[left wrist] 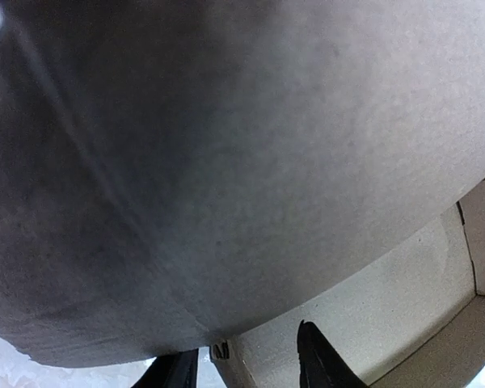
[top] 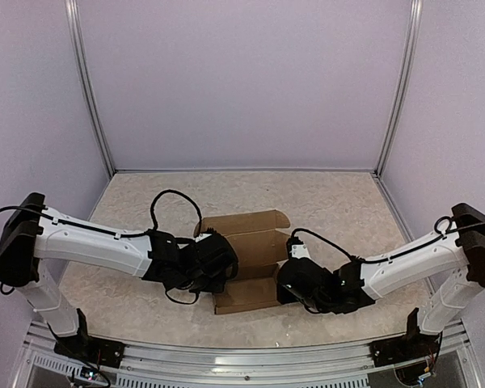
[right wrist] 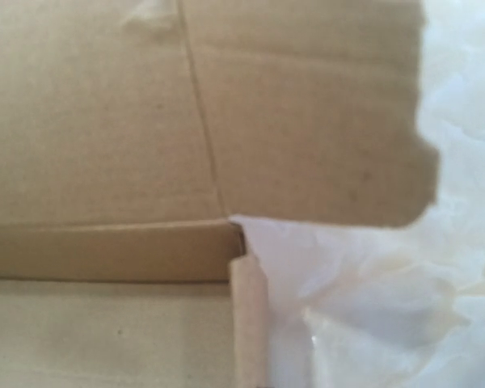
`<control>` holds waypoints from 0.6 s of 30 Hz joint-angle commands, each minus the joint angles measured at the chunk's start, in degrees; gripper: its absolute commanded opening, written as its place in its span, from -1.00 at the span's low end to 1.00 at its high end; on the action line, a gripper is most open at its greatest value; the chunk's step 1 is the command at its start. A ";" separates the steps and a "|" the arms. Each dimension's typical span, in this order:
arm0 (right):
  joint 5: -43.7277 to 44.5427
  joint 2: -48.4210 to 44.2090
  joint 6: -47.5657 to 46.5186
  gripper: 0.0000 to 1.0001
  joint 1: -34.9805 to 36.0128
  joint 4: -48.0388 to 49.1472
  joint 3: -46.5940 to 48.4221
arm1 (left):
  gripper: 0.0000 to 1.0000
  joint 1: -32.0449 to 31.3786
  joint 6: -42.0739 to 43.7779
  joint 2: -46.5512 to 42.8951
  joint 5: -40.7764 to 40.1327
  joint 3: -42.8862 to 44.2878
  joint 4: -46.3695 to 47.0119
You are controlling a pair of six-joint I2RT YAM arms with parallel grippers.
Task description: Fold the paper box
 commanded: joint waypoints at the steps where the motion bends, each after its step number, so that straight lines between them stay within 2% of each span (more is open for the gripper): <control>1: 3.04 -0.70 -0.48 -1.00 1.48 -2.92 1.68 | -0.12 -0.64 0.46 -4.20 -1.50 -1.03 0.28; 7: 6.86 0.01 -0.44 -1.00 2.80 -5.42 3.69 | 0.02 -0.77 1.86 -7.06 -2.18 -1.55 -0.20; 15: 9.94 1.78 0.42 -1.00 2.83 -9.84 5.56 | 0.31 -0.83 3.11 -9.53 -3.42 -3.87 -0.13; 18: 11.08 2.62 0.90 -1.00 2.80 -11.73 6.27 | 0.35 -0.81 3.27 -9.42 -3.01 -4.52 0.15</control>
